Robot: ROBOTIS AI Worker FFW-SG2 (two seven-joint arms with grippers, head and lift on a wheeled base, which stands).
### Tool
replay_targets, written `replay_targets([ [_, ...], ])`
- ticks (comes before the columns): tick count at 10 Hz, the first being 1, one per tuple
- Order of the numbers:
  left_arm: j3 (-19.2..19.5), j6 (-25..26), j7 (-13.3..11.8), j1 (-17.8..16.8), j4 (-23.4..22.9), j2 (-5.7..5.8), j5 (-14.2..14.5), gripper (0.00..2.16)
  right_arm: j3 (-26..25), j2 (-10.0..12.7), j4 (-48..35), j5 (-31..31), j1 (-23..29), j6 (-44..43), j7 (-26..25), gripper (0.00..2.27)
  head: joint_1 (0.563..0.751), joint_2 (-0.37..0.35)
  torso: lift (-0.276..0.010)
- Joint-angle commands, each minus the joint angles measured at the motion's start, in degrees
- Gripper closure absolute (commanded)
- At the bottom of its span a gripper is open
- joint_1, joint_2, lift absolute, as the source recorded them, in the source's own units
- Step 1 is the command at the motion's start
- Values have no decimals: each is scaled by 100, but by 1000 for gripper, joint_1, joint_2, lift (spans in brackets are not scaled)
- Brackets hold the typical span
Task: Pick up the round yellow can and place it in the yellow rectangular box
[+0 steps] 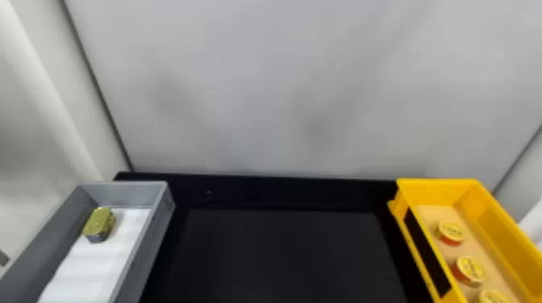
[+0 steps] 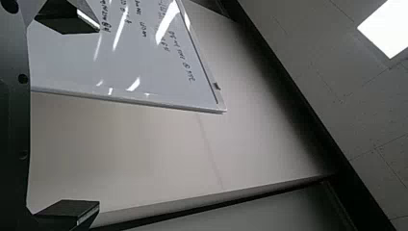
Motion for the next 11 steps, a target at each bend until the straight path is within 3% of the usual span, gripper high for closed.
replay_targets([
  [1,53,49,-239,-144,2,157,-51,4,3,-21,-80,55,82,155,29,102,629,12,-55],
  [2,88,75,-476,-196,2,253,-60,4,12,-12,-71,55,135,181,21,102,629,12,-55],
  [3,88,5,-494,-170,-25,253,-60,4,30,-3,-97,55,179,225,-15,102,629,12,-55],
  [5,80,-22,-520,-170,-51,113,-95,2,47,-12,-247,99,197,419,-67,102,629,12,-55],
  [11,-26,-101,-573,-135,-165,-2,-200,2,284,-12,-774,582,-32,1333,-76,145,629,12,-55],
])
